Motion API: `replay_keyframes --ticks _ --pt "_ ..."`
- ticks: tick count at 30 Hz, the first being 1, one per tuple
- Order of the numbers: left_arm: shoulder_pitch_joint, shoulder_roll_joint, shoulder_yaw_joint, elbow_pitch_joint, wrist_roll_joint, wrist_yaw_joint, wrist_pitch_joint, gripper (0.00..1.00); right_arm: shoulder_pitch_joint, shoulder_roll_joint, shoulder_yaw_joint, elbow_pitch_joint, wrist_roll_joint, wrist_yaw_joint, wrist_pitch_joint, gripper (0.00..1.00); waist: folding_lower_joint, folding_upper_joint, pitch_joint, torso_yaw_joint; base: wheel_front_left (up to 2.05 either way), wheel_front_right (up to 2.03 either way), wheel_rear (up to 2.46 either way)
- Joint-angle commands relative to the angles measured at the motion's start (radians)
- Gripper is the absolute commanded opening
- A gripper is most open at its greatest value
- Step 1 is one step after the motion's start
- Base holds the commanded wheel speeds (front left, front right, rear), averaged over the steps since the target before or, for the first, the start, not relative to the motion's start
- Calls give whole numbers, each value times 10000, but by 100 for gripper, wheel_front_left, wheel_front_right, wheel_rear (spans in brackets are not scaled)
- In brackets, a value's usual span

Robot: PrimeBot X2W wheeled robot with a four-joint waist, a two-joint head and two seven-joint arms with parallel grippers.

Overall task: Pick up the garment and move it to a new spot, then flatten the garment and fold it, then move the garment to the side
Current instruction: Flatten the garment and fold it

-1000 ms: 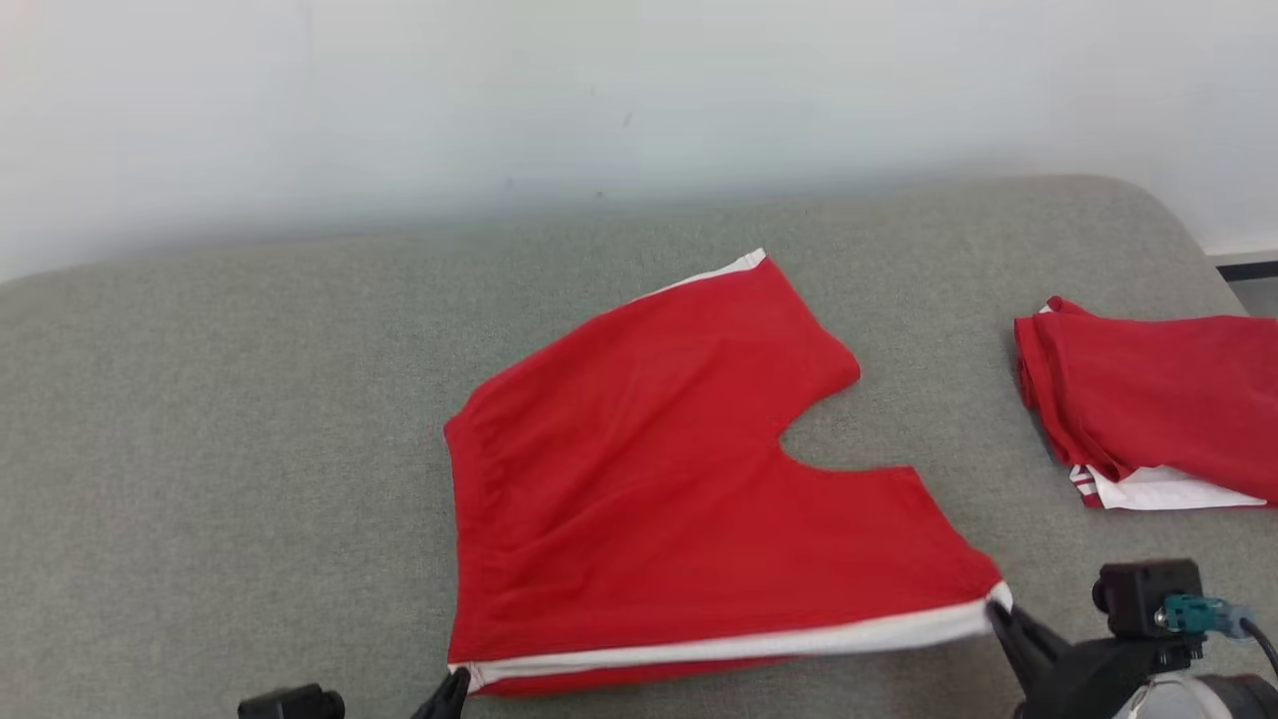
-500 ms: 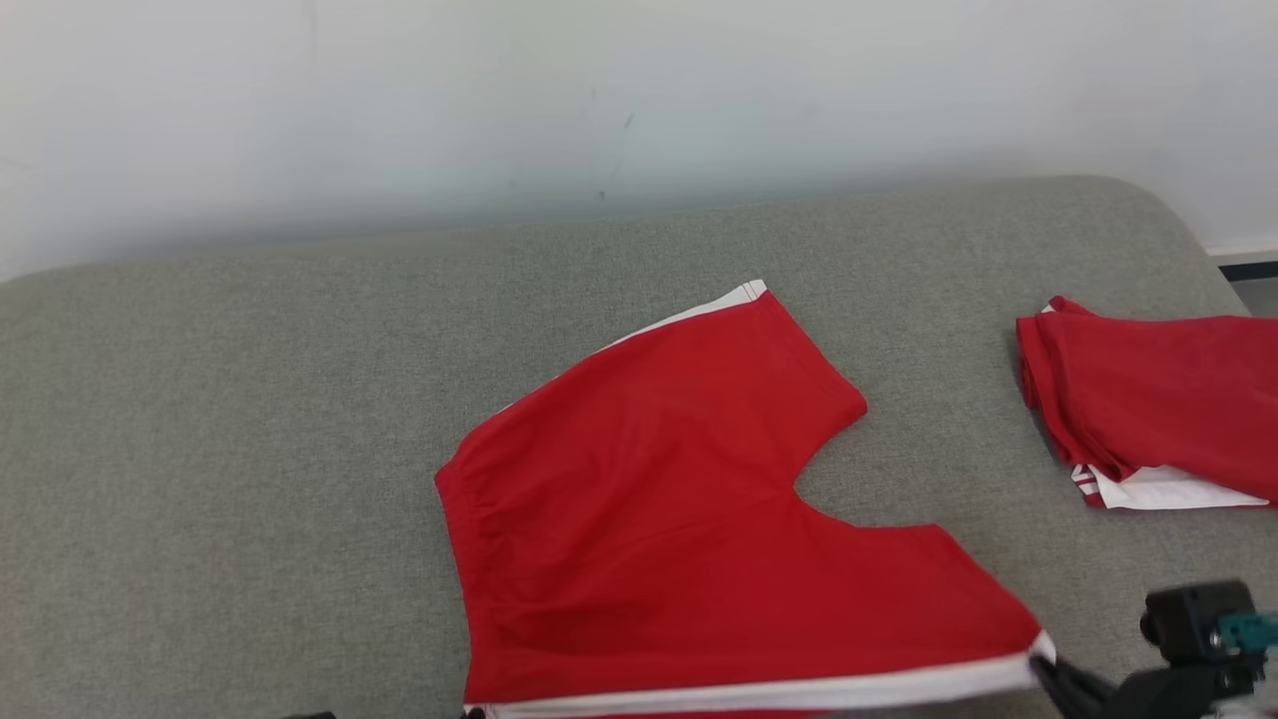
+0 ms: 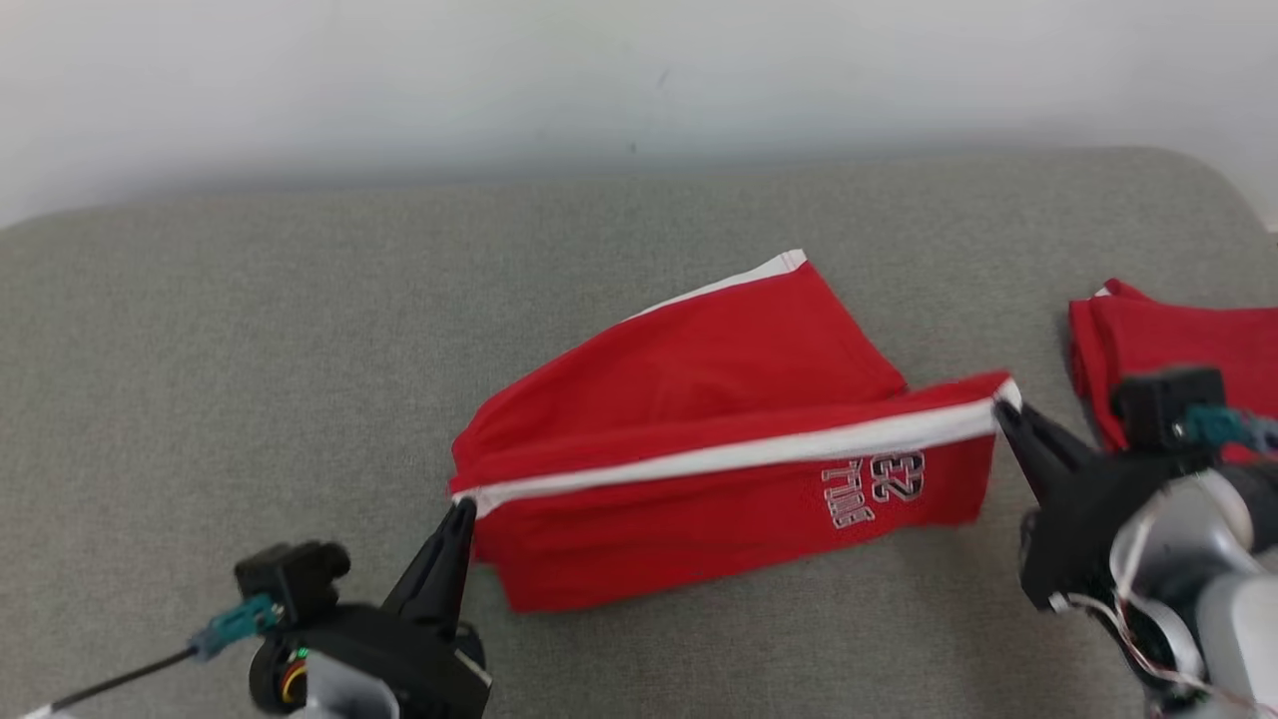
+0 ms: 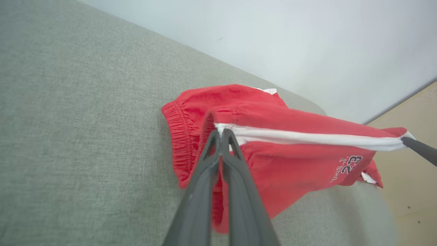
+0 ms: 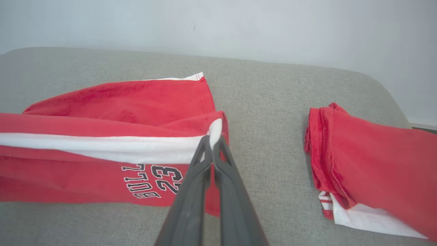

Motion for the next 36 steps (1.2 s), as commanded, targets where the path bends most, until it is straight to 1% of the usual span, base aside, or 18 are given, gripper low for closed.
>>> replay_keyframes --ticks 1,7,9,12,13,18,20,28,29,30,31,36 --pt "-457 -216 -56 364 121 -98 -92 0 -679 -122 335 664 -116 -24 -378 0 -1 0 364 204 0 0 0" --pt "-1661 -618 -105 1282 422 -172 -339 0 -2832 -430 1177 2782 -277 -22 -1480 0 -1 0 946 382 0 0 0" --pt "-2005 -777 47 1523 410 -76 -588 0 -3479 -466 1355 3423 -270 -24 -1854 0 -1 0 1150 477 0 0 0" --pt "-2456 -1003 105 1859 372 -105 -752 0 -4366 -516 1550 4385 -358 -24 -2359 0 -1 0 1460 621 0 0 0" --pt "-2456 -1003 105 1859 372 -105 -752 0 -4366 -516 1550 4385 -358 -24 -2359 0 -1 0 1460 621 0 0 0" --pt "-3167 -1216 59 2341 505 -204 -872 0 -5618 -585 1829 5711 -401 -24 -2979 0 -1 0 1898 867 0 0 0" --pt "-3396 -1276 80 2538 554 -167 -955 0 -6027 -533 1906 6164 -455 -24 -3166 0 -1 0 2054 932 0 0 0" --pt "-4045 -1435 38 3130 713 -245 -1180 0 -7246 -267 2144 7768 -701 -24 -3835 0 -1 0 2428 1097 0 0 0" --pt "-4090 -1495 73 3193 636 -263 -1190 25 -7352 -251 2156 7944 -734 -24 -3911 20 -1 0 2446 1120 0 0 0" --pt "-4122 -1549 67 3264 565 -337 -1140 88 -7439 -221 2164 8107 -761 -24 -3992 99 -1 0 2455 1135 0 0 0" --pt "-4187 -1569 61 3312 552 -338 -1153 100 -7542 -208 2119 8267 -816 -24 -4078 100 -1 0 2459 1151 0 0 0" --pt "-4343 -1643 94 3570 644 -338 -1375 100 -7947 -41 2131 8888 -921 -24 -4552 100 -1 0 2371 1182 0 0 0"
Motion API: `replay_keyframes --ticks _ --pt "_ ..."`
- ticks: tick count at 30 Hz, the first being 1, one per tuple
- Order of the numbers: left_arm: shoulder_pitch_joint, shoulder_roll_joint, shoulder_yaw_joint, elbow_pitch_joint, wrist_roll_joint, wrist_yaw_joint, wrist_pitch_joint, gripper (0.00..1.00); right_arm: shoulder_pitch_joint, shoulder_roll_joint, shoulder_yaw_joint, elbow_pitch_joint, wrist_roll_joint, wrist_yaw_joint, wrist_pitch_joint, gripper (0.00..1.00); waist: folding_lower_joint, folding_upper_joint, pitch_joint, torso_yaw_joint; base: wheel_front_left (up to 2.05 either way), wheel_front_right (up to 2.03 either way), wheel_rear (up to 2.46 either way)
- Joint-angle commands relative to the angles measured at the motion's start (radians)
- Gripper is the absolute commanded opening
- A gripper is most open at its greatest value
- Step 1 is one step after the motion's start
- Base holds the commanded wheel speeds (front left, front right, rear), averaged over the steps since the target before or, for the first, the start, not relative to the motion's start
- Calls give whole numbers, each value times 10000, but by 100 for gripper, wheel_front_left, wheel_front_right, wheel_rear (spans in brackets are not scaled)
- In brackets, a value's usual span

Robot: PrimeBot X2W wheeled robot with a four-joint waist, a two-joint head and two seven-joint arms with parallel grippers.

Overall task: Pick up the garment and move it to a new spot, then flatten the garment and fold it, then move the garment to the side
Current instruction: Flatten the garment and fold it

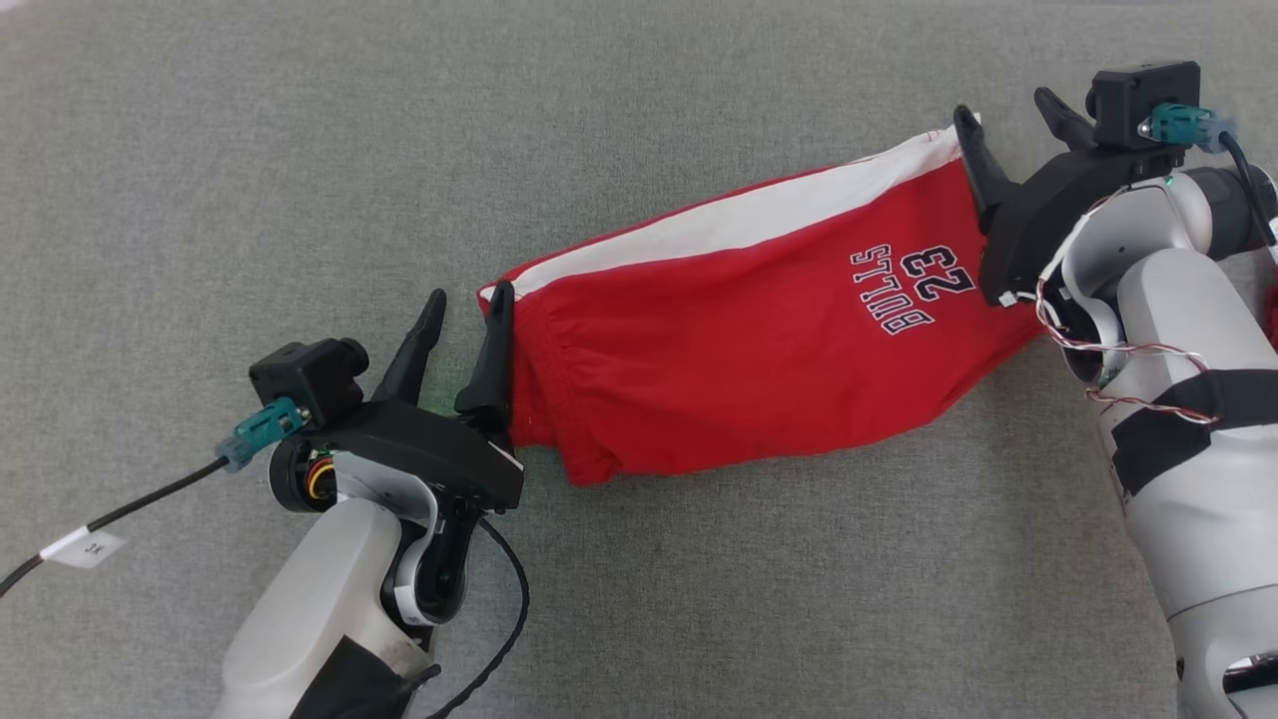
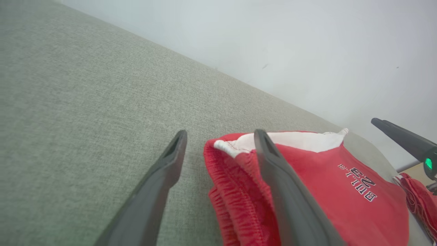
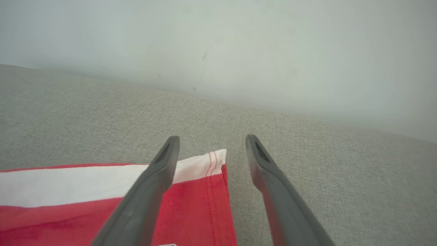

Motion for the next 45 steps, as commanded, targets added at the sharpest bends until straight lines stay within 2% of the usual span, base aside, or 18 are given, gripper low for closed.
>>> replay_keyframes --ticks 1,7,11,14,16,19,28,32,39,40,41,42,43,45 --pt "-124 -28 20 68 103 10 -141 100 -139 103 59 151 -28 -24 -118 100 -2 -2 -90 -4 0 0 0" --pt "242 147 202 27 663 49 -542 100 -330 219 277 656 381 -24 164 100 -2 -2 -596 -73 0 0 0" --pt "1091 569 757 -1055 2358 638 -620 100 -174 9 297 1008 957 -24 1185 100 -2 -2 -1050 -163 0 0 0" --pt "1994 671 1131 -2054 3635 1007 -605 100 7 -126 141 1176 1114 -22 1686 100 -2 -2 -1205 -126 0 0 0" --pt "2616 526 1457 -2687 4124 1149 -607 100 135 -97 -7 1224 1257 -22 2014 100 -2 -2 -1255 -86 0 0 0" --pt "3545 361 1813 -3435 4785 1160 -607 100 234 -192 -238 1272 1278 -24 2417 100 -2 -2 -1174 -6 0 0 0" --pt "5073 -137 2480 -4037 5819 975 -610 100 327 -217 -815 1325 554 -23 2890 100 -2 -2 -568 327 0 0 0" --pt "5335 -287 2787 -4191 6152 782 -610 100 342 -170 -1252 1361 206 -23 3178 100 -2 -2 -286 489 0 0 0" --pt "5378 -550 3089 -4175 6496 446 -611 100 722 275 -1610 1347 -79 -23 4070 100 -2 -2 -90 694 0 0 0" --pt "5380 -585 3118 -4151 6538 407 -611 100 802 370 -1575 1328 -49 -19 4235 92 -2 -2 -86 701 0 0 0" --pt "5378 -618 3146 -4133 6567 362 -611 100 888 457 -1526 1304 1 2 4434 74 -2 -2 -86 702 0 0 0" --pt "5382 -649 3158 -4104 6586 350 -611 100 997 539 -1441 1265 46 4 4623 63 -2 -2 -90 699 0 0 0" --pt "5381 -676 3186 -4083 6628 298 -611 100 1112 593 -1364 1209 84 4 4786 46 -2 -2 -99 692 0 0 0" --pt "5382 -726 3218 -4027 6680 239 -611 100 1322 607 -1235 1062 192 7 5050 32 -2 -2 -133 677 0 0 0"
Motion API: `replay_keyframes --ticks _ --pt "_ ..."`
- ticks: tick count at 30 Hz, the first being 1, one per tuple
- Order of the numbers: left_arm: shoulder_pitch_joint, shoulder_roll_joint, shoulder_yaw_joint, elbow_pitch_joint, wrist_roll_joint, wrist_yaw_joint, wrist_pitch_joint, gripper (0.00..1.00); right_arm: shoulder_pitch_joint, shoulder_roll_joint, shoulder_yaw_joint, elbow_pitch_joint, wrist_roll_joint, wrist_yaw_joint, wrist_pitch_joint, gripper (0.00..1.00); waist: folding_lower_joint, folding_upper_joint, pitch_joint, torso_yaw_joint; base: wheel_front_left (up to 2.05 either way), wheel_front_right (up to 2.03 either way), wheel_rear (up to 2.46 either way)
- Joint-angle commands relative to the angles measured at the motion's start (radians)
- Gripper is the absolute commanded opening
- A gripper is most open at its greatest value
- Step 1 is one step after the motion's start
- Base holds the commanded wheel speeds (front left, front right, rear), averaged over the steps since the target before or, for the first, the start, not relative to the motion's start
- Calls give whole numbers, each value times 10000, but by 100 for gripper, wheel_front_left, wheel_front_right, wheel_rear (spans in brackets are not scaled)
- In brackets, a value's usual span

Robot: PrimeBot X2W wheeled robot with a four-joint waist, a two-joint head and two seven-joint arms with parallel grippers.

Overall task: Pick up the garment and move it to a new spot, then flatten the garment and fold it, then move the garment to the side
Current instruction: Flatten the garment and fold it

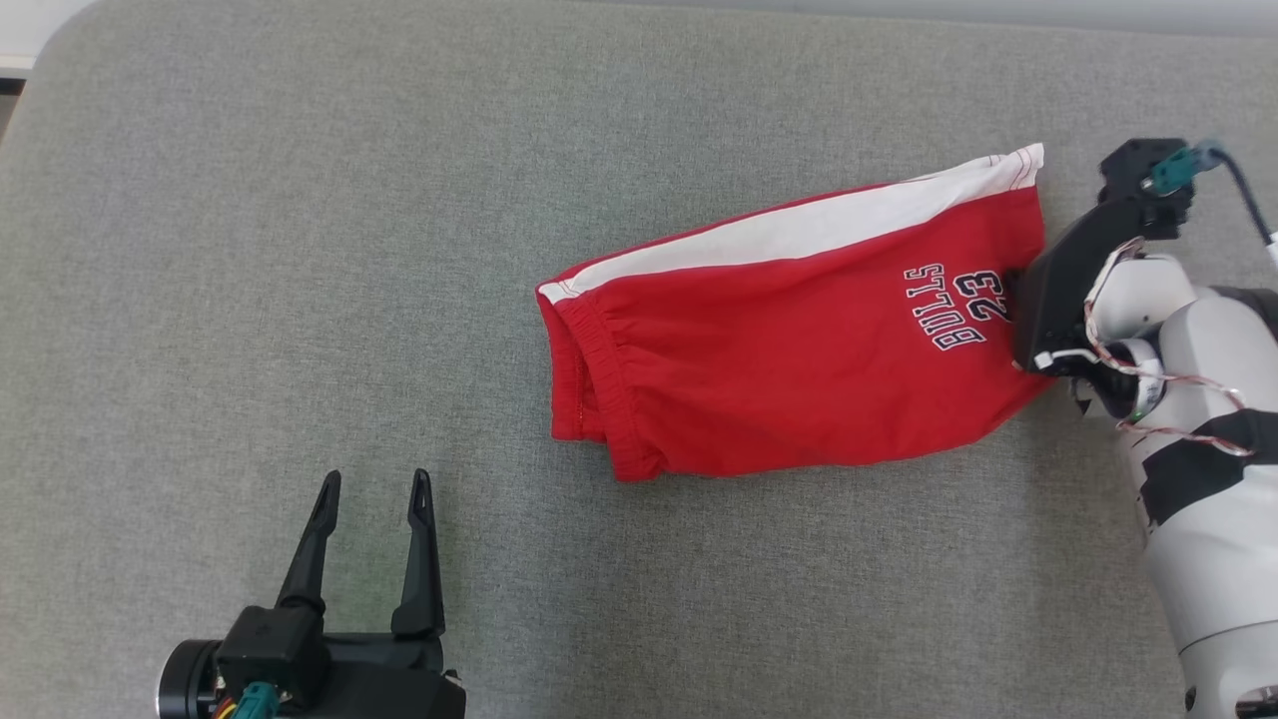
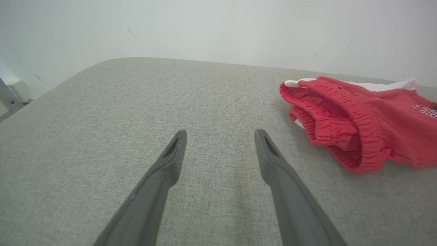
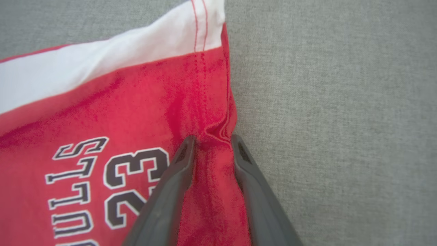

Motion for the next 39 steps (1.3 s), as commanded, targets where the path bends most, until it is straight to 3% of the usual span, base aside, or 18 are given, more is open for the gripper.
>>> replay_keyframes --ticks 1,3,13,28,39 --pt "70 -38 40 54 139 -60 -27 100 704 265 178 248 103 43 287 17 1 1 -26 -16 0 0 0" --pt "77 -79 52 110 165 -117 -28 100 823 104 162 38 108 39 221 0 1 1 -54 -26 0 0 0" --pt "243 -195 176 376 263 -268 -29 100 1315 -361 -629 -1177 -786 13 -571 0 1 1 -541 -183 0 0 0" --pt "518 -264 93 628 166 -267 -29 100 2997 -895 -2073 -3994 -2242 14 73 0 1 1 -1376 -478 0 0 0" --pt "659 -275 3 796 129 -276 -27 100 3277 -150 -757 -6032 -1794 14 947 0 1 1 -1733 -439 0 0 0"
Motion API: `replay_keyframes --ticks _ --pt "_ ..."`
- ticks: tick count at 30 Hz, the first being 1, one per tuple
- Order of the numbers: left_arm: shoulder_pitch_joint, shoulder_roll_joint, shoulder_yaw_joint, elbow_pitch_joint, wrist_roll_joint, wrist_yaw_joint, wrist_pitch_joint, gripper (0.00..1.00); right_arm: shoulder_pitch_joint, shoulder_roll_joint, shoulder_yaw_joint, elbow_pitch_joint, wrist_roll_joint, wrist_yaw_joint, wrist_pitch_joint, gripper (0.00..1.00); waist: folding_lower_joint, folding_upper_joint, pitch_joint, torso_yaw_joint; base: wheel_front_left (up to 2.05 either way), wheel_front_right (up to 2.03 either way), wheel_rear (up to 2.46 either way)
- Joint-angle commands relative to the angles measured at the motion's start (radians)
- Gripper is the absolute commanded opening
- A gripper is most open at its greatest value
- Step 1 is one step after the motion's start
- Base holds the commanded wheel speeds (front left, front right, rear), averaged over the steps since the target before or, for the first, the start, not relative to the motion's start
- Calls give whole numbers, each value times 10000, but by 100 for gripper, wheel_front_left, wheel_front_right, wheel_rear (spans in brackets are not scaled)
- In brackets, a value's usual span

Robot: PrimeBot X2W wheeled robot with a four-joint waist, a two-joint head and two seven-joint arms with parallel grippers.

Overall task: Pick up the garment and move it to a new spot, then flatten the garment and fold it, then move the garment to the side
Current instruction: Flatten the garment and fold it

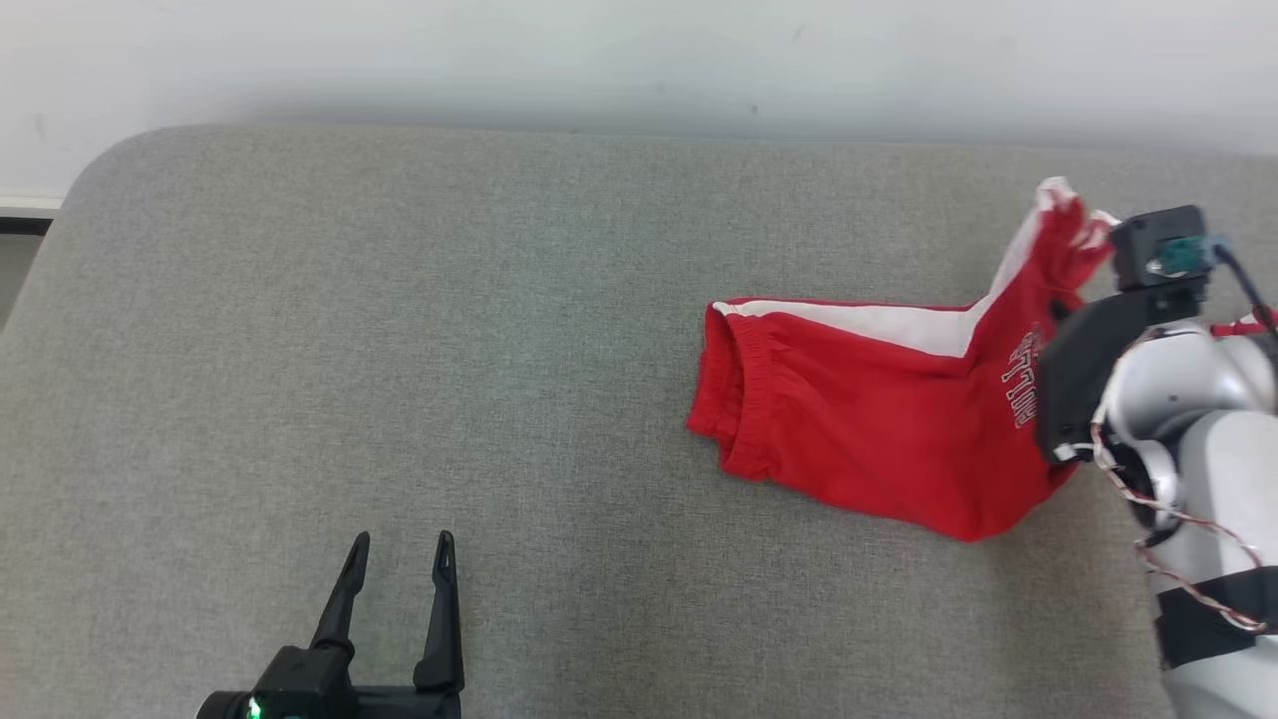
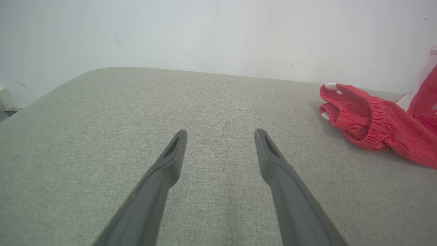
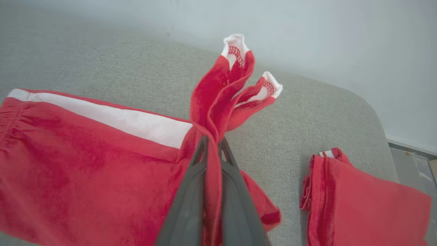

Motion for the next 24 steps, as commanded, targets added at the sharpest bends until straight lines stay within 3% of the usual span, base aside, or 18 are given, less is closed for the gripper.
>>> replay_keyframes --ticks 1,7,16,24 --pt "131 -17 -23 21 -91 -16 -27 100 -34 131 222 -70 202 -24 83 0 0 0 -37 36 0 0 0" --pt "126 -18 -176 36 -232 59 -28 100 -431 577 1171 313 648 -24 161 0 0 0 -88 243 0 0 0" --pt "198 -18 -328 72 -349 121 -29 100 -1087 1115 2361 2006 1170 -24 -274 0 0 0 -166 669 0 0 0" --pt "335 -19 -308 99 -382 124 -28 100 -1417 1358 2896 2940 1397 -23 -621 0 0 0 -224 752 0 0 0"
